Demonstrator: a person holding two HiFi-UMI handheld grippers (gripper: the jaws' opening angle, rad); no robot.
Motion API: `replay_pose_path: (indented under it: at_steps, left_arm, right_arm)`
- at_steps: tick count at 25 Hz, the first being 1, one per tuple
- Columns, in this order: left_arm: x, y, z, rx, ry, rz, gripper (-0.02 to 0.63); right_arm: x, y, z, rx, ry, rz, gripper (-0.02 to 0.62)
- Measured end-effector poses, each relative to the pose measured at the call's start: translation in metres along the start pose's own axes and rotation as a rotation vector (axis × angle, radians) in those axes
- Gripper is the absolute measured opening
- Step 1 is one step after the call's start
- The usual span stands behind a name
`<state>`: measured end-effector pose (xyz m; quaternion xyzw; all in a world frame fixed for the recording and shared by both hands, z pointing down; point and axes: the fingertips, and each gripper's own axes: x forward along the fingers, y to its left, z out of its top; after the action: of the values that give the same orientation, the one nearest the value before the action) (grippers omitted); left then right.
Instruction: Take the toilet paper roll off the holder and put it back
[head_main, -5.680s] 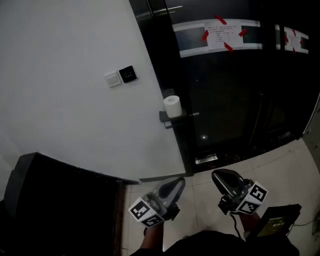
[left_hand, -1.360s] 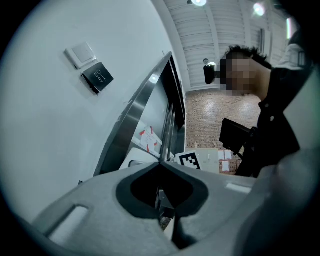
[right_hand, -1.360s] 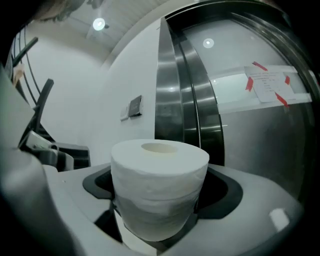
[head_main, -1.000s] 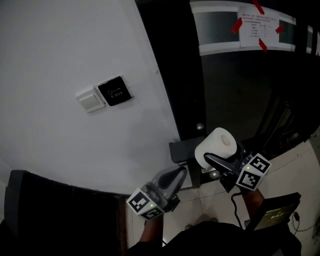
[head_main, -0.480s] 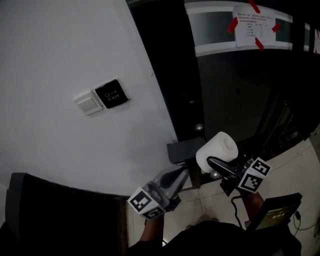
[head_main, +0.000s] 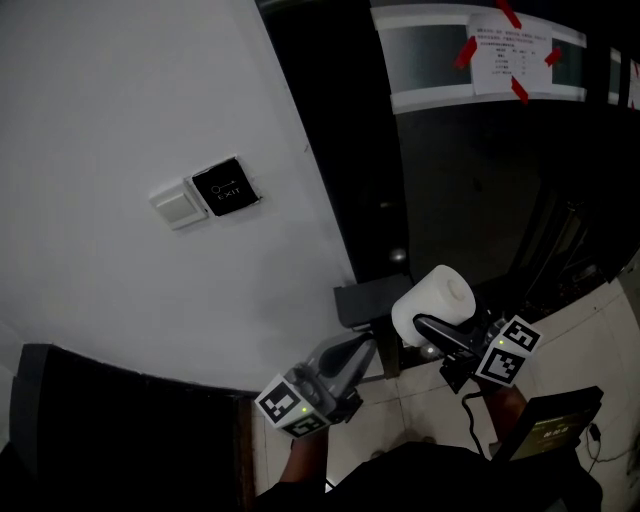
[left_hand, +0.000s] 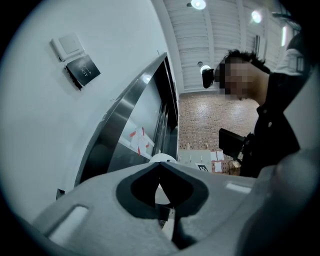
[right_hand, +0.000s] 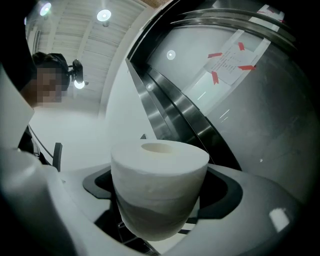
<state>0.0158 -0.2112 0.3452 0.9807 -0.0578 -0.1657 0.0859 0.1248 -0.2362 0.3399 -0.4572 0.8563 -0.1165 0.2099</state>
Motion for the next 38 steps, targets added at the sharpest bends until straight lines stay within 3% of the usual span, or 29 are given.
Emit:
replay_pose_path:
  at_steps: [12,18,22,25,31,34,38]
  left_arm:
    - [0.003,0.0,-0.004,0.012,0.013,-0.01,0.0]
    - [0.003,-0.007,0.0,0.02,-0.001,-0.017,0.0]
    - [0.001,-0.008,-0.003,0.021,0.01,-0.013,0.0]
    - [-0.003,-0.008,-0.01,0.018,0.028,0.002,0.0]
    - [-0.009,-0.008,-0.018,0.003,0.047,0.022,0.0]
    - [-0.011,-0.009,-0.016,0.003,0.036,0.028,0.0]
    - [-0.023,-0.002,-0.03,0.012,0.089,0.061,0.0]
  right_arm:
    - [-0.006,-0.004,0.001,-0.003,-0.011,-0.016,0.474]
    - [-0.025,-0.05,0.005,0.064,-0.068,-0.098,0.474]
    - [-0.046,-0.094,-0.009,0.214,-0.126,-0.158,0.472]
    - [-0.052,-0.117,-0.027,0.356,-0.165,-0.152,0.472]
    - [-0.055,-0.168,-0.085,0.624,-0.227,-0.191,0.472]
    - [-0.051,-0.183,-0.111,0.747,-0.245,-0.21,0.472]
    - [-0.042,-0.19,-0.133,0.848,-0.26,-0.215,0.472]
